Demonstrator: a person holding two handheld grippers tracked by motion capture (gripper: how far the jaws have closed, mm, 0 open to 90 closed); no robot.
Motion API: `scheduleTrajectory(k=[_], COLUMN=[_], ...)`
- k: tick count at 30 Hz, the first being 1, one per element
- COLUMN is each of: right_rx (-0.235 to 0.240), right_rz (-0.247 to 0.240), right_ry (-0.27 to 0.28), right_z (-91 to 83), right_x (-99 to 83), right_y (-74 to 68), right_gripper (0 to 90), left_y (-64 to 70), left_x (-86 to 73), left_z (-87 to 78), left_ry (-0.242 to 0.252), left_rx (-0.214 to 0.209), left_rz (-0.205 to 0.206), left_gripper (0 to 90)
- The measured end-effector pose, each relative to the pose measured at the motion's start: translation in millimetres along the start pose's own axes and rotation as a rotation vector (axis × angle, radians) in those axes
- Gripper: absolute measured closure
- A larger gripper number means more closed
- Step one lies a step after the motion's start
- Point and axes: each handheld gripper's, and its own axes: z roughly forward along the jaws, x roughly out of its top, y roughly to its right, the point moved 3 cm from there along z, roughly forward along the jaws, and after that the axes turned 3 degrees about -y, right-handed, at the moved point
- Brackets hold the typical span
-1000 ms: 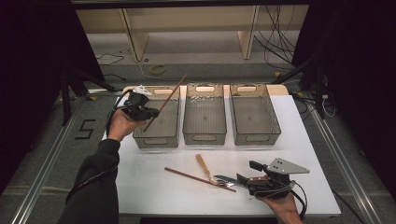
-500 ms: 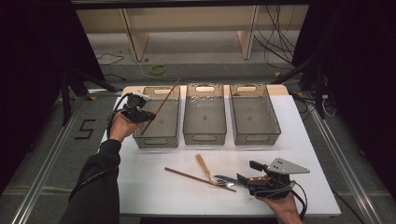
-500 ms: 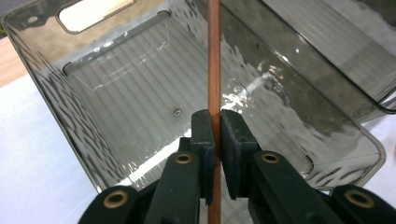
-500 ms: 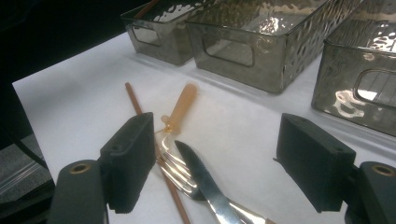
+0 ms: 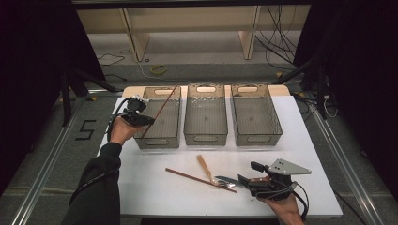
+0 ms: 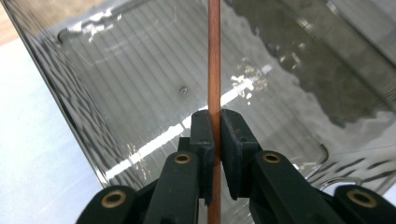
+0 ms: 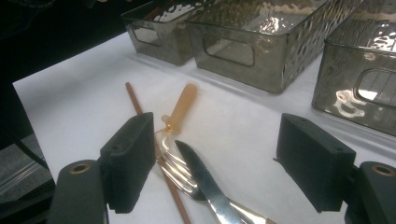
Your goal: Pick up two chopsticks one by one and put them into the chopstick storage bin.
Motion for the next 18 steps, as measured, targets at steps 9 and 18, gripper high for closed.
scheduleTrajectory(k=[9,18], right_rx=[-0.001,-0.003], right_rz=[-0.001,-0.002], right_ry=[0.000,0.001], right_z=[0.0,-0.2], right_x=[0.0,0.0], right_y=[-0.1,-0.2], right_gripper=[28.9,28.9], left_y=[1.6,31.1], left_x=[-0.8,1.9], left_z=[-2.0,-26.3], left_ry=[0.002,0.107], left_rx=[0.005,-0.074], left_rz=[0.010,0.067], left_gripper=[61.4,36.9])
